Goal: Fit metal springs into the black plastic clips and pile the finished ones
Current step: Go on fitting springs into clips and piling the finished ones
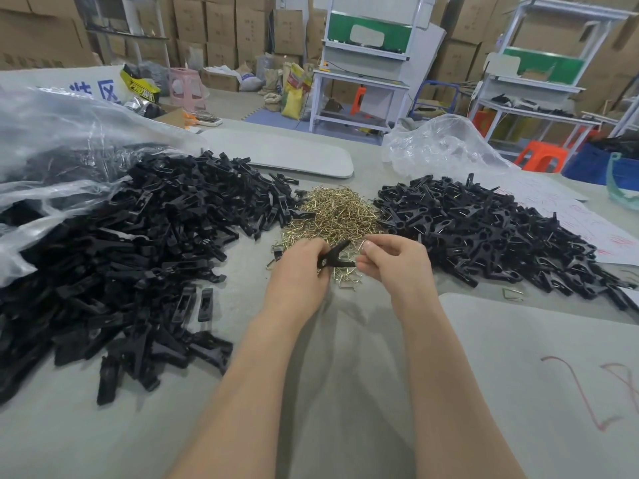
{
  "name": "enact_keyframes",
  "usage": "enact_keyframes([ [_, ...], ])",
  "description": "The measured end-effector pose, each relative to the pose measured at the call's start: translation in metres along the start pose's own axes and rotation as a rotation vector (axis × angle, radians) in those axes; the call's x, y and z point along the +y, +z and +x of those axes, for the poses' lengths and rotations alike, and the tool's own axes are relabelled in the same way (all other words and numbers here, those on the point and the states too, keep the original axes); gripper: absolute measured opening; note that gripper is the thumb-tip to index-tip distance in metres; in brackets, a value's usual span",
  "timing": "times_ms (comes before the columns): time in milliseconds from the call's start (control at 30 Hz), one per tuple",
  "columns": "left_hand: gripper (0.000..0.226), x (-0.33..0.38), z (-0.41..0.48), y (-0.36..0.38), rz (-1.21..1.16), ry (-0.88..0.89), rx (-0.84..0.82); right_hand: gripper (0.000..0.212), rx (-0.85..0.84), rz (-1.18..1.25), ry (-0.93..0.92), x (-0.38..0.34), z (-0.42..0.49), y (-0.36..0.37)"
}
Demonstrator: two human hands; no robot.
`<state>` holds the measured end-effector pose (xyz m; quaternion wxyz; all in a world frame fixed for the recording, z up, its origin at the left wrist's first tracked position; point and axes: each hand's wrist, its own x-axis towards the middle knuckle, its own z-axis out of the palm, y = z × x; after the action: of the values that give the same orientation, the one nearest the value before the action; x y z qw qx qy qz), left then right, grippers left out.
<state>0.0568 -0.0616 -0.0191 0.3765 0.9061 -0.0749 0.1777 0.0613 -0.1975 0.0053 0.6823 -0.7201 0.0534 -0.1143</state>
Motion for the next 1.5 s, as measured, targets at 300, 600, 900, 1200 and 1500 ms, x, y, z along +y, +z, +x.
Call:
enact_keyframes([
  [300, 0.017, 0.000, 0.000, 0.000, 0.029, 0.007, -0.015, 0.011, 0.016, -0.188, 0.027, 0.003, 0.003, -0.001],
  [600, 0.014, 0.003, -0.001, -0.001, -0.004, 0.034, -0.004, 0.011, 0.053, -0.243, 0.045, 0.005, 0.001, 0.007],
  [900, 0.014, 0.003, -0.001, 0.000, 0.013, 0.044, -0.010, 0.020, 0.106, -0.333, -0.008, 0.010, 0.004, 0.008],
  [1200, 0.013, 0.003, 0.000, -0.008, -0.116, 0.088, -0.124, 0.015, -0.203, 0.005, 0.268, -0.001, 0.003, -0.010],
  [1500, 0.024, 0.013, -0.002, -0.021, -0.367, 0.197, -0.156, 0.041, -0.743, 0.402, 0.485, 0.004, -0.006, -0.011],
])
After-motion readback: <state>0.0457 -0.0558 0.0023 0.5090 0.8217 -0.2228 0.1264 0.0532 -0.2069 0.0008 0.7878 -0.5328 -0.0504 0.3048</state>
